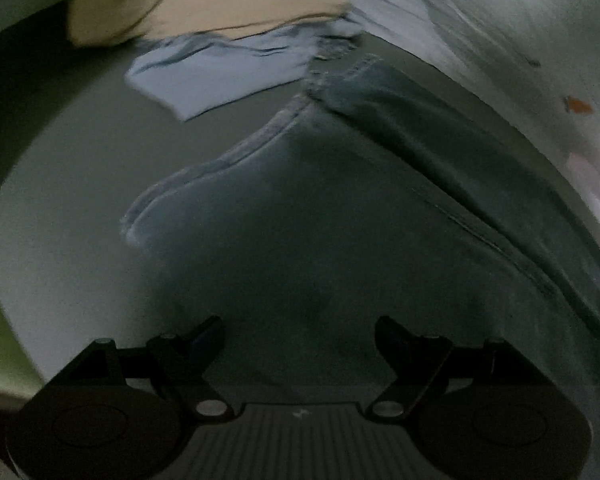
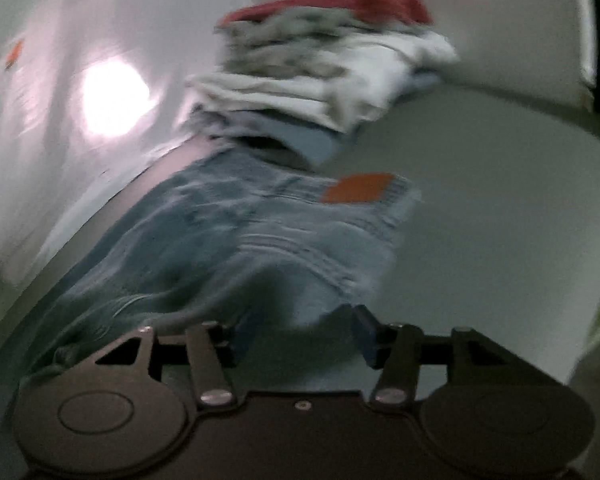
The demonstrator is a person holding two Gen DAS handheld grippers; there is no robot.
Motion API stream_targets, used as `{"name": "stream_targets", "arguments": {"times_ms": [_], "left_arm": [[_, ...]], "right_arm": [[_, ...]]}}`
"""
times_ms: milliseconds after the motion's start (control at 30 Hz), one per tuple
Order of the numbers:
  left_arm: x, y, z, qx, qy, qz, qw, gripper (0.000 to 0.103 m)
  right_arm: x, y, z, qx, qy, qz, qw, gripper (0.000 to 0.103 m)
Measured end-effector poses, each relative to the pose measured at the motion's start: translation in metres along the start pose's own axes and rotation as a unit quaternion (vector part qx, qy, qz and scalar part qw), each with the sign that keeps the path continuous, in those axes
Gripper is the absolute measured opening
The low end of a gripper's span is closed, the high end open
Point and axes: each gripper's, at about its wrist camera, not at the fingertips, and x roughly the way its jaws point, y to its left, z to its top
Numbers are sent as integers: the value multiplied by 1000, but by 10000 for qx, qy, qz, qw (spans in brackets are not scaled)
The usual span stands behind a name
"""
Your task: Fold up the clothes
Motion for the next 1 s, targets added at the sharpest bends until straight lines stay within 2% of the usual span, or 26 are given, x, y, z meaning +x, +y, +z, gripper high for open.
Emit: {"name": "stream_targets", "arguments": {"times_ms": [133, 167, 300, 367, 400, 433, 467, 500, 533, 600, 633, 667, 733, 800, 867, 967, 1000], "left_arm": [[-8, 5, -14, -189, -112, 52, 9997, 83], [-9, 4, -16, -188, -131, 73, 9997, 83], [-10, -3, -23, -175, -176, 127, 9996, 85], [-10, -5, -24, -190, -199, 109, 9996, 85], [-10, -6, -25, -180, -209, 121, 9995, 85], [-9, -7, -25, -164, -219, 140, 9995, 85], [-8, -8, -26, -128, -221, 161, 9995, 85], [-7, -9, -27, -85, -223, 181, 9996, 85], [-7, -10, -27, -39, -235, 195, 9995, 85], [-9, -9, -29, 13, -260, 210, 9994, 85], [-10, -7, -30, 1, -271, 207, 9994, 85], [-12, -6, -31, -10, -282, 203, 9994, 85], [-16, -3, -32, -21, -274, 175, 9995, 85], [-20, -3, -29, 48, -303, 141, 9994, 85], [-24, -5, -18, 174, -417, 62, 9990, 85], [-28, -12, 9, 360, -622, -62, 9974, 85], [-28, -15, 20, 438, -693, -114, 9966, 85]], "right_arm": [[1, -21, -1, 464, 30, -98, 9989, 75], [2, -26, -1, 567, 35, -115, 9983, 76], [17, -36, 6, 876, 332, 421, 9947, 80], [24, -30, 9, 821, 373, 537, 9945, 85], [28, -28, 10, 782, 399, 585, 9944, 79], [31, -23, 12, 644, 473, 549, 9953, 66], [34, -19, 13, 483, 551, 488, 9961, 48], [35, -13, 15, 142, 663, 215, 9975, 14], [34, -12, 17, -103, 731, 29, 9973, 10], [27, -29, 20, 249, 679, 36, 9974, 7], [23, -40, 21, 468, 645, -136, 9967, 6], [21, -48, 20, 506, 627, -187, 9966, 6], [20, -50, 16, 120, 609, -82, 9980, 7], [21, -30, 13, -659, 621, -354, 9953, 8], [25, -11, 11, -1144, 643, -677, 9890, 9], [22, 11, 5, -1361, 549, -1015, 9840, 21], [18, 21, 1, -1509, 395, -1133, 9812, 36]]}}
